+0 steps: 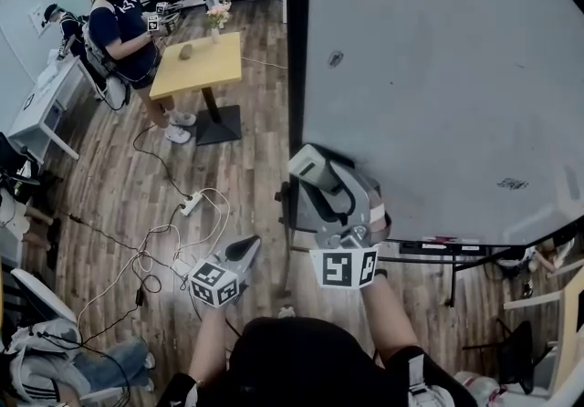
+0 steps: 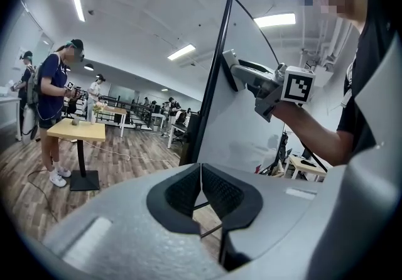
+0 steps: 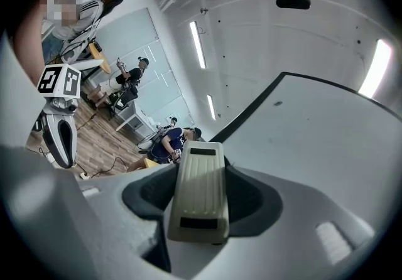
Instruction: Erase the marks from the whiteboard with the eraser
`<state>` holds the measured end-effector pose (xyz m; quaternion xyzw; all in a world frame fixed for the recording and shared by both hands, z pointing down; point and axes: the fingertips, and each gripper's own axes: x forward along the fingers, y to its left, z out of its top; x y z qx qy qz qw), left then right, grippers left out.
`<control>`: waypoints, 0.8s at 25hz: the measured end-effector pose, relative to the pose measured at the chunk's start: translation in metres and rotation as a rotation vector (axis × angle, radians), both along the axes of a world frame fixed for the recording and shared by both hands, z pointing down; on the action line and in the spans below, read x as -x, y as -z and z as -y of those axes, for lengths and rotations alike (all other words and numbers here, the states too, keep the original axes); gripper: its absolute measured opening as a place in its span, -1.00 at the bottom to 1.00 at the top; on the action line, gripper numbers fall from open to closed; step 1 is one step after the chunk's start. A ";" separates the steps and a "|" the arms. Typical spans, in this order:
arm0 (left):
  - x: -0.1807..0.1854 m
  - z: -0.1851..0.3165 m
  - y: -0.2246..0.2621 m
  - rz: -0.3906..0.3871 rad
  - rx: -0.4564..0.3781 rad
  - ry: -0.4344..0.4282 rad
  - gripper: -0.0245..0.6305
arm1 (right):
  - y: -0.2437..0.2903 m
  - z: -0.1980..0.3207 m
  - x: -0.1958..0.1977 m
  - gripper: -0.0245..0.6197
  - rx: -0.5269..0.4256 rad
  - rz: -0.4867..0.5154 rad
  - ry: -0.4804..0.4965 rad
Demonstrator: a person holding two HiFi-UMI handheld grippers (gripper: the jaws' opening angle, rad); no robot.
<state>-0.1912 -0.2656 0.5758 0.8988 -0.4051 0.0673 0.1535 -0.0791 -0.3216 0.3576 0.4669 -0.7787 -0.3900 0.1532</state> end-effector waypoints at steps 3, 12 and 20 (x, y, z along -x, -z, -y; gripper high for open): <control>-0.002 0.000 -0.002 0.000 0.001 -0.010 -0.87 | 0.000 0.000 0.000 -0.15 0.009 0.004 0.000; -0.001 0.001 -0.006 -0.004 0.010 -0.019 -0.87 | -0.033 0.004 0.016 -0.15 0.079 -0.047 0.026; 0.004 0.001 -0.009 -0.002 0.014 -0.027 -0.87 | -0.012 0.004 -0.008 -0.15 0.041 -0.014 -0.042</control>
